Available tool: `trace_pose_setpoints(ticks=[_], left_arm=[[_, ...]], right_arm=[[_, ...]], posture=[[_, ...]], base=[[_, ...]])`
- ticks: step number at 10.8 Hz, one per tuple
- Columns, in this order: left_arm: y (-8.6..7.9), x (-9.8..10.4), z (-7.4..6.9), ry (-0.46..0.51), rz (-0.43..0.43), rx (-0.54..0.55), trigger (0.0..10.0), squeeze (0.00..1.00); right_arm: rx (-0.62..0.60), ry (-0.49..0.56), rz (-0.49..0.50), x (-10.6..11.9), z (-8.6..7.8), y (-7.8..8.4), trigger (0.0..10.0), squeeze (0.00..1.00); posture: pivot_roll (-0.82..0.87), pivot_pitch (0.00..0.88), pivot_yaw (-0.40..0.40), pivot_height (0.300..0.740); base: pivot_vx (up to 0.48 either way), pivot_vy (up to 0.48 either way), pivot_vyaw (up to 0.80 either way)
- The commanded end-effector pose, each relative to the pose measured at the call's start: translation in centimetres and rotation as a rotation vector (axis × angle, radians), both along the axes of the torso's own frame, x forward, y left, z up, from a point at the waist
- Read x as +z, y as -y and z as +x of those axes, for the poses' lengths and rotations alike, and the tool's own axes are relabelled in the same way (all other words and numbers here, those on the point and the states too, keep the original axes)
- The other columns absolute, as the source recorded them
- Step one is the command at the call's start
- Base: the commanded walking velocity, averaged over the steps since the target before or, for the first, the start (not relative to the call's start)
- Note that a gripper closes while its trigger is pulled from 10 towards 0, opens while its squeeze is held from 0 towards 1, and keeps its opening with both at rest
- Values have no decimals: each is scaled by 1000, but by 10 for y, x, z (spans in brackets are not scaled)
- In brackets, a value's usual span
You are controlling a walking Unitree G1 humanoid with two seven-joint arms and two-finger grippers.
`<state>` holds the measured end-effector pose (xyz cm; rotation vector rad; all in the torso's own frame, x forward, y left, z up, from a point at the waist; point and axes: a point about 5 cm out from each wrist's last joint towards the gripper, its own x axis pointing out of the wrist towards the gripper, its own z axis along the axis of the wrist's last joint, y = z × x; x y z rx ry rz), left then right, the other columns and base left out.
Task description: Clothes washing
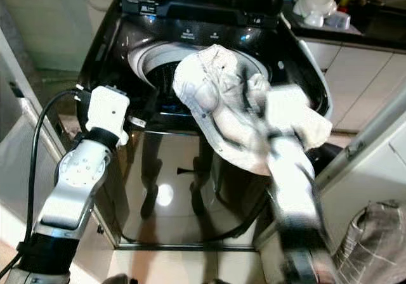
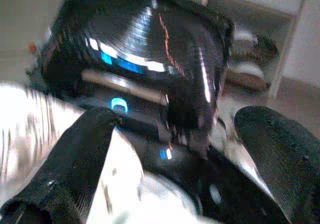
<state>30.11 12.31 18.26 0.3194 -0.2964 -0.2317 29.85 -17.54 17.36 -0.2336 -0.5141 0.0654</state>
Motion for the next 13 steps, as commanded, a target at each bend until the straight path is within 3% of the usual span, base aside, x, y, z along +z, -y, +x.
trace_pose_setpoints(ticks=[1, 2, 3, 4, 5, 7, 9, 11, 13], left_arm=[[3, 0, -1, 2, -4, -11, 10000, 0], [5, 0, -4, 1, -3, -26, 10000, 0], [3, -1, -8, -7, 2, -34, 10000, 0], [0, 0, -12, -12, 6, -37, 10000, 0], [-4, -2, -18, -34, 33, -46, 10000, 0], [-9, 3, -23, -37, 54, -55, 10000, 0], [-11, 5, -28, -47, 62, -56, 10000, 0], [-9, 5, -28, -55, 58, -55, 10000, 0], [-1, 3, -23, -39, 28, -50, 10000, 0]], right_arm=[[-10, -43, -1, -9, -7, 6, 10000, 0], [12, -135, 23, -27, -13, 4, 10000, 0], [-12, -246, 142, -44, -12, 7, 10000, 0], [-27, -290, 196, -51, -14, 9, 10000, 0], [-63, -396, 258, -75, -9, 12, 10000, 0], [-94, -444, 315, -83, -7, 9, 10000, 0], [-77, -472, 304, -90, -15, 0, 10000, 0], [-14, -328, 181, -61, -3, -14, 10000, 0], [43, -76, 25, -4, 13, -20, 10000, 0]], posture=[[-68, 0, -56, 740], [-68, 0, -44, 740], [-62, 19, -29, 740], [-49, 50, -9, 740], [-24, 88, 16, 740], [17, 128, 33, 740], [34, 152, 40, 740], [21, 138, 30, 740], [-15, 80, -10, 740]], base=[[0, 0, 0], [0, 0, 0], [0, 0, 0], [0, 0, 0], [0, 0, 0], [0, 0, 0], [0, 0, 0], [0, 0, 0], [0, 0, 0]])
